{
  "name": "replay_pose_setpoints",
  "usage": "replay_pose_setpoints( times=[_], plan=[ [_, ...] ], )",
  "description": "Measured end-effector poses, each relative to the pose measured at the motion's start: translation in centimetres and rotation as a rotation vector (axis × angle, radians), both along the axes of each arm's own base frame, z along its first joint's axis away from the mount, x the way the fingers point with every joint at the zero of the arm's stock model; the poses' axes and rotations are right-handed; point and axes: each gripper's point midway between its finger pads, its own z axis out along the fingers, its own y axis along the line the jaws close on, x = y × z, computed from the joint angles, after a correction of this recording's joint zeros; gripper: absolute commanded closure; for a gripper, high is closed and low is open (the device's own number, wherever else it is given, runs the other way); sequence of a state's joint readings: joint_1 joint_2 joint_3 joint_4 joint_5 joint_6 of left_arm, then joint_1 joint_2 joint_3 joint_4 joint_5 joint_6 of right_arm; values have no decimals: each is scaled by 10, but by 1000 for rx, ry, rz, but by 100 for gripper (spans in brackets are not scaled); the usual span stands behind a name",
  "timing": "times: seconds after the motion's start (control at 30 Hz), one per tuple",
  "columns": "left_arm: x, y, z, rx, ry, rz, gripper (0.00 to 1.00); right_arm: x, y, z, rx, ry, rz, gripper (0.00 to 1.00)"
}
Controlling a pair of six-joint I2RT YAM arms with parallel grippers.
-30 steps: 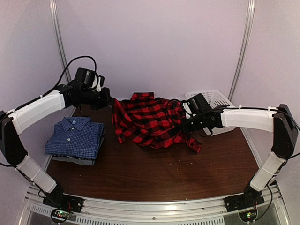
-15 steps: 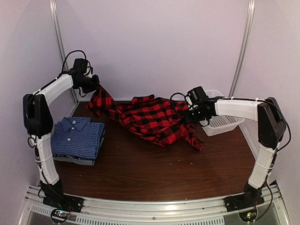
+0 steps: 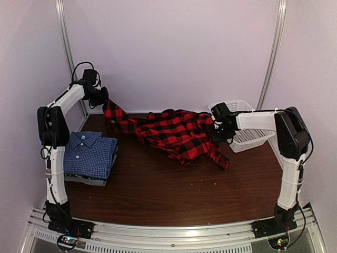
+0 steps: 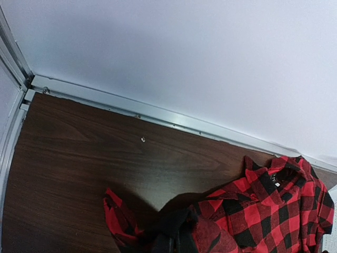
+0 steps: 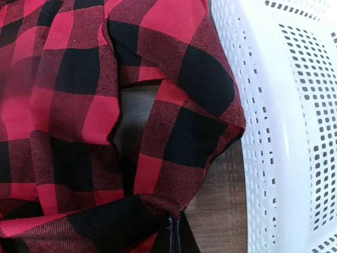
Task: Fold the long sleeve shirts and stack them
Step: Flatten out the crumpled shirt at the center of the board.
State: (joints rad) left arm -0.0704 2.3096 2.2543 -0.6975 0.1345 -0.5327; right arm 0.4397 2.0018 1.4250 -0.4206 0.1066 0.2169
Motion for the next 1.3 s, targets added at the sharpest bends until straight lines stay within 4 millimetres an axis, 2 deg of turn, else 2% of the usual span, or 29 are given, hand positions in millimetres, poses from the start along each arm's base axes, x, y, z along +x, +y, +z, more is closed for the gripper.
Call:
replay_pose_setpoints(
  times=[0.23, 0.43, 0.63, 0.8, 0.83, 0.93, 1.1, 1.17, 1.3],
  plan=[
    [6, 4, 26, -6, -54, 4, 100, 7, -28, -3, -53, -2, -60, 100],
    [5, 1, 26, -9, -50, -15, 98, 6, -39, -4, -54, 3, -77, 100],
    [6, 3, 33, 10, -63, -23, 100, 1, -45, -4, -69, 8, -85, 100],
    [5, 5, 32, 26, -60, -21, 100, 3, -57, -5, -83, 7, -111, 100],
    [4, 5, 32, 28, -55, -22, 98, 4, -61, -5, -84, 8, -119, 100],
    [3, 5, 30, 33, -48, -28, 85, 4, -66, -4, -82, 12, -128, 88],
    [1, 0, 29, 39, -45, -54, 46, -3, -53, 11, -52, -2, -100, 69],
    [0, -3, 28, 47, -45, -65, 39, -7, -43, 21, -39, -19, -82, 61],
    [-6, -12, 27, 61, -35, -79, 34, -19, -16, 42, -17, -58, -23, 52]
  ],
)
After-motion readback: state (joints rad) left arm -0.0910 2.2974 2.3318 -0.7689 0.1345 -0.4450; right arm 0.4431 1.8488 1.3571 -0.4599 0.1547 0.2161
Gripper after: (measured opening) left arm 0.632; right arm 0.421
